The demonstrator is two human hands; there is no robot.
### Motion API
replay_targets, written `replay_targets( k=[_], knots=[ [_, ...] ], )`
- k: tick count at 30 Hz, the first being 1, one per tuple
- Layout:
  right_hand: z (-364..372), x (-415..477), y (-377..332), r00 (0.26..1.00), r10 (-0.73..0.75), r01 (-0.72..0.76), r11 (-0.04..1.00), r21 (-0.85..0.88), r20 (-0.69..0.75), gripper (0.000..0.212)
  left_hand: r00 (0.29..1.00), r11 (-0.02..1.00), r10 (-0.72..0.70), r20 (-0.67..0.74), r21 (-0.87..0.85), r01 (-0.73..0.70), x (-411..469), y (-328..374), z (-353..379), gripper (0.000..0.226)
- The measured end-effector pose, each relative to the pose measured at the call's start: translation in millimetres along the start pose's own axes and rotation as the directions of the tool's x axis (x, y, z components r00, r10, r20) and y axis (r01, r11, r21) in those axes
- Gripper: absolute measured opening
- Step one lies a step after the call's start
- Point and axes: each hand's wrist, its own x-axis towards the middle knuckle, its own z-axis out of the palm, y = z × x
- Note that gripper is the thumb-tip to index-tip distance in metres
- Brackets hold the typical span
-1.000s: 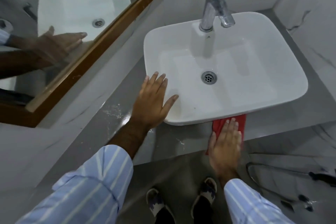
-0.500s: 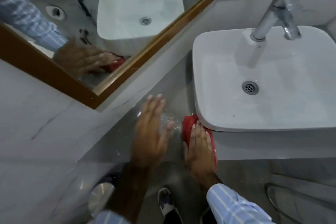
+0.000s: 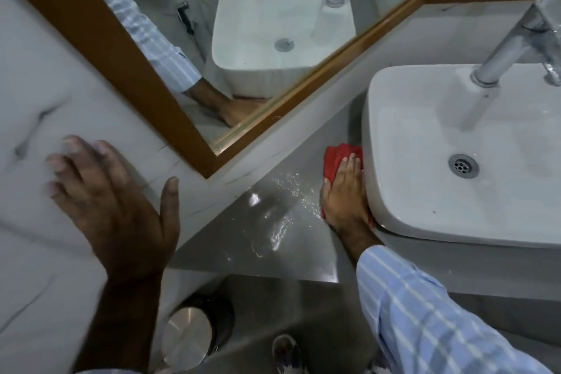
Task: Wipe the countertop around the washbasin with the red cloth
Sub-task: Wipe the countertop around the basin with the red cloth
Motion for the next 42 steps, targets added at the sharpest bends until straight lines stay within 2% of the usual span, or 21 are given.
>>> replay_targets(
  k=[2, 4, 7, 11, 13, 15, 18, 20, 21, 23, 24, 26, 28, 31, 32, 34, 37, 39, 42],
  knots=[
    [-4, -7, -3, 0.999, 0.029, -0.028, 0.997, 0.071, -0.013, 0.070, 0.997, 0.999, 0.038, -0.066, -0.014, -0.039, -1, 4, -5, 0.085],
    [6, -41, 4, 0.998, -0.043, 0.045, 0.997, 0.055, -0.036, 0.070, 0.995, 0.998, 0.052, -0.085, -0.020, -0.054, 0, 9, -8, 0.086],
    [16, -97, 17, 0.991, -0.126, 0.122, 0.989, 0.084, 0.053, 0.072, 0.989, 0.995, 0.087, -0.123, -0.045, -0.093, 2, 7, -9, 0.090],
    [12, -62, 6, 1.000, 0.016, -0.014, 0.997, 0.073, -0.024, 0.072, 0.984, 0.991, 0.124, -0.127, -0.032, -0.129, 3, 2, -6, 0.091],
    [-3, -16, -15, 0.993, 0.115, -0.117, 0.988, 0.102, 0.032, 0.072, 0.982, 0.990, 0.138, -0.131, -0.022, -0.142, 3, 0, -3, 0.092],
    [-6, 11, -43, 0.987, 0.141, -0.149, 0.982, 0.118, 0.072, 0.072, 0.977, 0.989, 0.146, -0.154, -0.003, -0.148, 2, 0, -2, 0.091],
    [10, -19, -103, 0.999, -0.020, 0.015, 0.995, 0.097, 0.045, 0.078, 0.977, 0.989, 0.149, -0.149, 0.026, -0.147, 3, 2, -4, 0.090],
    [25, -72, -136, 0.989, -0.145, 0.143, 0.975, 0.170, 0.002, 0.077, 0.979, 0.989, 0.145, -0.144, 0.046, -0.140, 2, 2, -7, 0.090],
    [32, -97, -145, 0.964, -0.265, 0.259, 0.949, 0.181, 0.008, 0.074, 0.979, 0.988, 0.148, -0.140, 0.056, -0.141, 3, 3, -7, 0.089],
    [44, -135, -138, 0.868, -0.496, 0.490, 0.862, 0.128, 0.017, 0.071, 0.979, 0.988, 0.150, -0.138, 0.065, -0.143, 3, 3, -8, 0.089],
    [44, -140, -123, 0.862, -0.507, 0.503, 0.857, 0.111, 0.002, 0.072, 0.979, 0.988, 0.145, -0.141, 0.069, -0.137, 4, 2, -8, 0.089],
    [36, -131, -84, 0.940, -0.340, 0.342, 0.929, 0.138, -0.040, 0.077, 0.979, 0.989, 0.138, -0.148, 0.064, -0.130, 5, 2, -8, 0.090],
    [30, -105, -42, 0.986, -0.141, 0.148, 0.985, 0.084, -0.086, 0.076, 0.978, 0.990, 0.141, -0.156, 0.047, -0.136, 5, 2, -7, 0.090],
    [17, -61, -33, 0.978, 0.193, -0.182, 0.976, 0.123, -0.080, 0.074, 0.974, 0.987, 0.163, -0.160, 0.035, -0.159, 4, 2, -6, 0.090],
    [16, -55, -50, 0.966, 0.243, -0.227, 0.961, 0.156, -0.087, 0.073, 0.973, 0.987, 0.163, -0.163, 0.032, -0.159, 4, 3, -6, 0.089],
    [19, -66, -94, 0.984, 0.169, -0.154, 0.966, 0.208, -0.056, 0.074, 0.974, 0.988, 0.153, -0.166, 0.024, -0.151, 4, 4, -6, 0.089],
    [35, -125, -171, 0.998, -0.052, 0.058, 0.950, 0.307, -0.027, 0.072, 0.977, 0.990, 0.144, -0.158, 0.018, -0.143, 4, 8, -7, 0.086],
    [49, -163, -217, 0.981, -0.182, 0.192, 0.921, 0.340, -0.061, 0.066, 0.979, 0.989, 0.148, -0.141, 0.035, -0.144, 4, 5, -5, 0.087],
    [71, -184, -243, 0.915, -0.402, 0.381, 0.880, 0.283, 0.018, 0.069, 0.987, 0.989, 0.149, -0.065, 0.026, -0.147, 2, -5, -1, 0.087]
  ],
)
